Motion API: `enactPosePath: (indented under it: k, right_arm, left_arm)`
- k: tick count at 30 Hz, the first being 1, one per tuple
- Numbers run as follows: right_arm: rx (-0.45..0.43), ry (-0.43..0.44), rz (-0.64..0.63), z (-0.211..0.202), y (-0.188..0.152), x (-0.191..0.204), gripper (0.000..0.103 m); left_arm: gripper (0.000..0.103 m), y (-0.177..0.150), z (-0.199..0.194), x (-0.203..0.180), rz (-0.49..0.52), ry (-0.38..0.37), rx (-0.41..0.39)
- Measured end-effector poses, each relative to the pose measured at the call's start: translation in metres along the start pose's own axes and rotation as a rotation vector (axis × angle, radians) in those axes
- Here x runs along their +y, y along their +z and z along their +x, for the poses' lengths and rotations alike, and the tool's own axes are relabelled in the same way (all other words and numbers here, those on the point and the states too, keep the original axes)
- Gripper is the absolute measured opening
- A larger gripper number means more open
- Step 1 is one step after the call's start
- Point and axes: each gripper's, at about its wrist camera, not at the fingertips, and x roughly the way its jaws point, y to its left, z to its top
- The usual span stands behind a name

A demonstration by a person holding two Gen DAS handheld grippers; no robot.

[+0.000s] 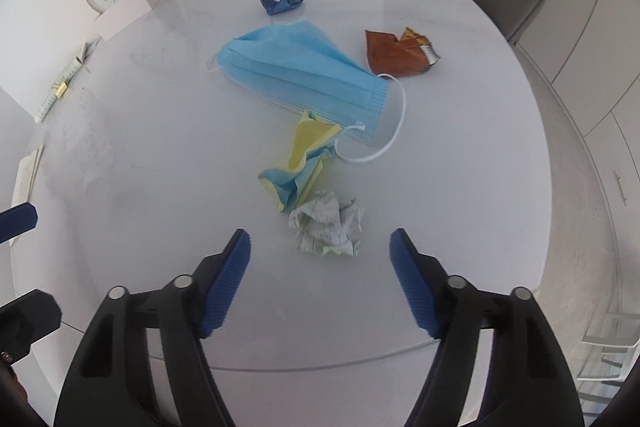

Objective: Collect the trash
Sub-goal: 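Grasp the silver crumpled wrapper with the right tool while the left tool grasps the yellow paper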

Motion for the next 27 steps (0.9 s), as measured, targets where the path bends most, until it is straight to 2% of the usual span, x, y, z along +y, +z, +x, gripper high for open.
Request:
enactPosePath:
  k: [2,6,13,27]
  right_arm:
    - [0.018,-0.006,-0.017,0.008,0.003,0.001,0.062]
    - [0.045,-0.009,-0.041,0.017,0.003,0.003,0.042]
    - [0.05,0.01,-0.025,0.01,-0.005,-0.008,0.031]
    - [0.006,-0.012,0.071,-0.04,-0.024,-0.055,0.031]
  left_arm:
    - [0.095,0.003,0.004,0.003,-0.011,-0.001,0.006]
    - [0.095,0.008,0.012,0.006,-0.03,-0.004,0.018]
    - [0.095,0.016,0.025,0.001,-0.017,-0.006,0.021]
    - [0.094,0.067,0.094,-0.062,0.104,-0.102,0.064]
